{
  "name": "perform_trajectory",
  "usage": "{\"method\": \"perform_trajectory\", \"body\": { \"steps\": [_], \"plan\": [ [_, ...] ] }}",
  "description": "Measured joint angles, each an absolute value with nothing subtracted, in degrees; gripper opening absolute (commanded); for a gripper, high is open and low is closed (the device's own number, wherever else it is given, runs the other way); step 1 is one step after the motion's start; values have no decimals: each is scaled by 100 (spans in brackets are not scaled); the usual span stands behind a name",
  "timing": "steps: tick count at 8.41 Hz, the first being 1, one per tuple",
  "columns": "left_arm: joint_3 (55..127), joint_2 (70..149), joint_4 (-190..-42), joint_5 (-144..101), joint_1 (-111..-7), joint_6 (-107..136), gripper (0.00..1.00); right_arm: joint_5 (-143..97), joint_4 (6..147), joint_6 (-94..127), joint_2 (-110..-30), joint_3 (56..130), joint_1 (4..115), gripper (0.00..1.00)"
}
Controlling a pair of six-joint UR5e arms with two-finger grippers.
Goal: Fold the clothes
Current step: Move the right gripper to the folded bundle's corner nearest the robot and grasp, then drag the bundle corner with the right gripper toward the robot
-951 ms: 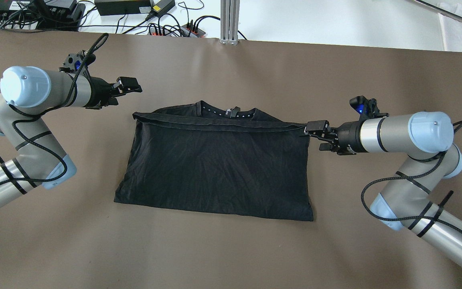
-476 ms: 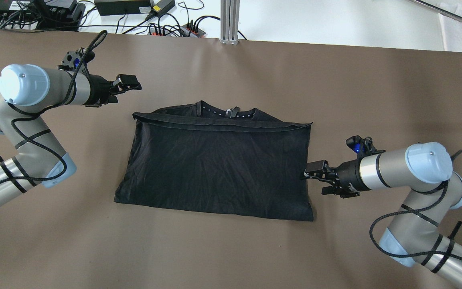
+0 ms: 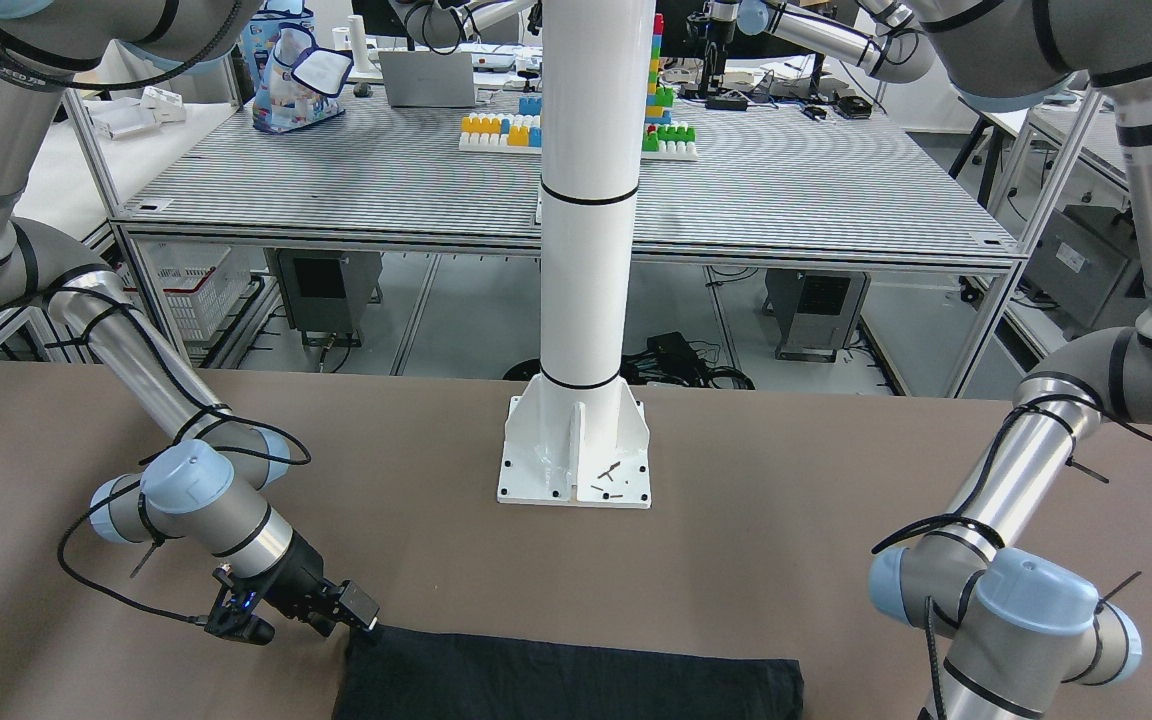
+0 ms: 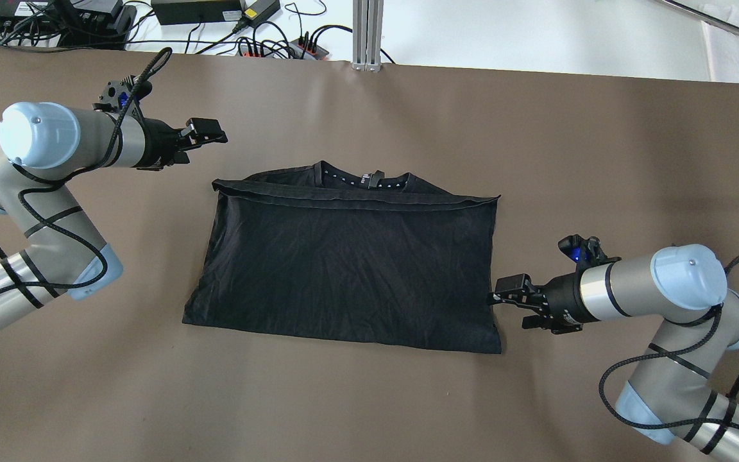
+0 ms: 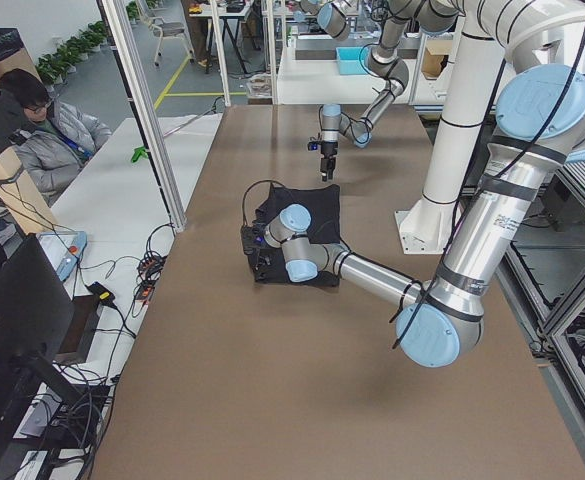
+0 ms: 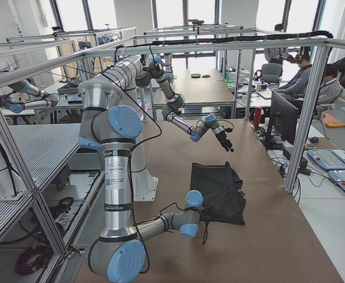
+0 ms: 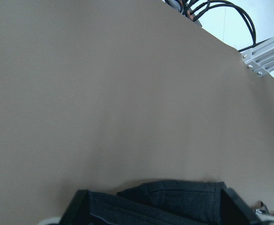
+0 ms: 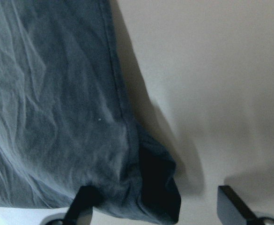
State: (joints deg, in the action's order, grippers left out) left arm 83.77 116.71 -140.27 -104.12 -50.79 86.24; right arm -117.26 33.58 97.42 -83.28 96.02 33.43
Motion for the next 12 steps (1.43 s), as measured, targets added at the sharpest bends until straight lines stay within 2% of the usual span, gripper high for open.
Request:
{"method": "perform_trajectory", "body": {
  "steps": [1, 2, 3, 4, 10, 12],
  "plan": [
    [8376, 11672, -14027, -10412, -5080, 8623, 100, -11611, 3357, 9745, -8326, 9597, 3233, 94],
    [8375, 11672, -14027, -10410, -5080, 8622, 100, -11524, 3358, 9746, -8321, 9580, 3153, 69],
    [8371, 11672, -14028, -10408, -5078, 8622, 100, -11424, 3362, 9742, -8317, 9566, 3070, 20],
    [8369, 11672, -14031, -10407, -5078, 8622, 100, -11334, 3364, 9736, -8308, 9564, 3014, 0],
    [8359, 11664, -14036, -10414, -5071, 8613, 100, -11702, 3363, 9721, -8295, 9647, 3308, 0],
    [8361, 11654, -14040, -10405, -5071, 8613, 100, -12141, 3395, 9749, -8394, 9983, 3502, 0]
  ]
}}
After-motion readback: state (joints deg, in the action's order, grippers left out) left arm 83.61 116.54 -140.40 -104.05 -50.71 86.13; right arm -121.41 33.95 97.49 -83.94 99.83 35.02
